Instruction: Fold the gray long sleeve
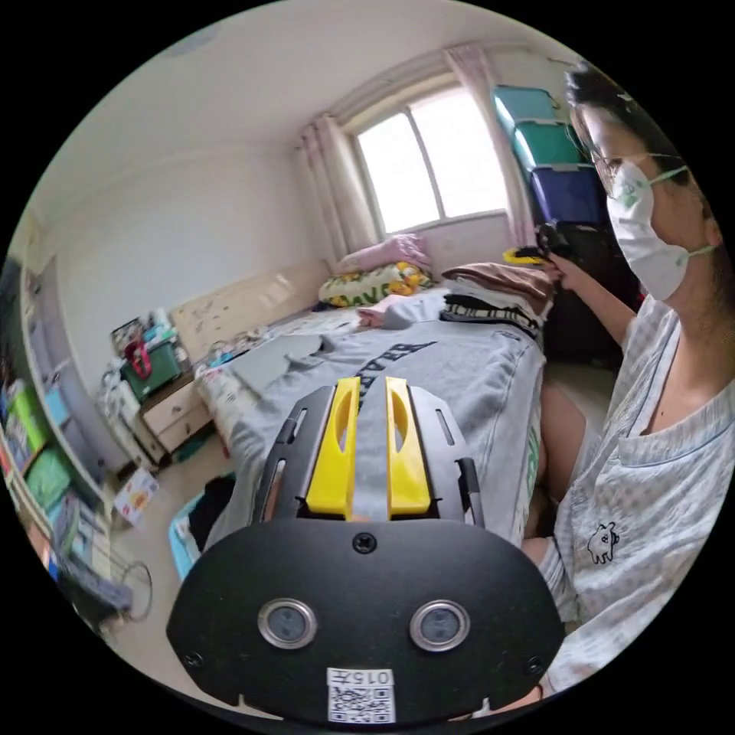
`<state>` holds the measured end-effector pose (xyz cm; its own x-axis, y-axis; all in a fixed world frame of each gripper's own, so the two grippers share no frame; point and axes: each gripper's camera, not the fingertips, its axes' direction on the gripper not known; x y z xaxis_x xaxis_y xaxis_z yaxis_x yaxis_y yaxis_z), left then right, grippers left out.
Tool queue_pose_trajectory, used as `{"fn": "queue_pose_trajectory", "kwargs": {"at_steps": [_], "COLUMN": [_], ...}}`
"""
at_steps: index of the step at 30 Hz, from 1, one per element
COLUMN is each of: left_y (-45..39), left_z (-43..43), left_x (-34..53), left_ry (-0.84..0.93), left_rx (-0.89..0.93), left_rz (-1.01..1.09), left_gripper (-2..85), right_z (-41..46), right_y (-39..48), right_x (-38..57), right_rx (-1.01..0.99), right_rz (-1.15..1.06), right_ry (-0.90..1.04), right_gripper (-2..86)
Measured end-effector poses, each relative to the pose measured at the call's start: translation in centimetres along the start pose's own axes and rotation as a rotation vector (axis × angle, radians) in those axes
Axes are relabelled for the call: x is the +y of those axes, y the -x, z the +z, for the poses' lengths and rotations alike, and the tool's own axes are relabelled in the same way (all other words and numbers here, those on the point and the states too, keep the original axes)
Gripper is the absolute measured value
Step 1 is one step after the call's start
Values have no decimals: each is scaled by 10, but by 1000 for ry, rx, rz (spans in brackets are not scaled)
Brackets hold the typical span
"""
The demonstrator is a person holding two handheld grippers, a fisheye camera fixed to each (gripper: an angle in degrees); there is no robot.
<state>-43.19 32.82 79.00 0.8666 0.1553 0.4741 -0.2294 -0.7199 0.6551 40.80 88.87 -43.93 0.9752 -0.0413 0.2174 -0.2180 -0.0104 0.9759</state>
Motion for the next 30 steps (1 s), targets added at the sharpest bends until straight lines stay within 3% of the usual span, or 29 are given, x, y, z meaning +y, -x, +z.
{"fn": "queue_pose_trajectory", "kwargs": {"at_steps": [5,8,11,14,17,21,26,30], "left_y": [-18,-17,-19,-20,-22,-40,-70,-78], "left_z": [237,377,507,629,734,835,945,947], "left_x": [-150,-211,-249,-269,-273,-272,-243,-209], "left_ry": [92,148,198,205,157,200,389,325], "left_rx": [259,272,281,319,338,253,187,216], "left_rz": [66,13,-35,-141,-295,-339,-326,-358], "left_gripper": [71,76,89,111,123,135,120,67], "right_z": [158,250,289,291,329,341,342,341], "right_y": [-11,-42,-70,-78,-82,-74,-63,-55], "right_x": [-70,-68,-56,-51,-59,-59,-62,-62], "right_rx": [101,176,321,247,272,277,281,282], "right_rz": [117,205,257,250,206,164,166,166], "right_ry": [141,332,403,257,338,311,295,282], "right_gripper": [115,139,138,107,101,87,75,60]}}
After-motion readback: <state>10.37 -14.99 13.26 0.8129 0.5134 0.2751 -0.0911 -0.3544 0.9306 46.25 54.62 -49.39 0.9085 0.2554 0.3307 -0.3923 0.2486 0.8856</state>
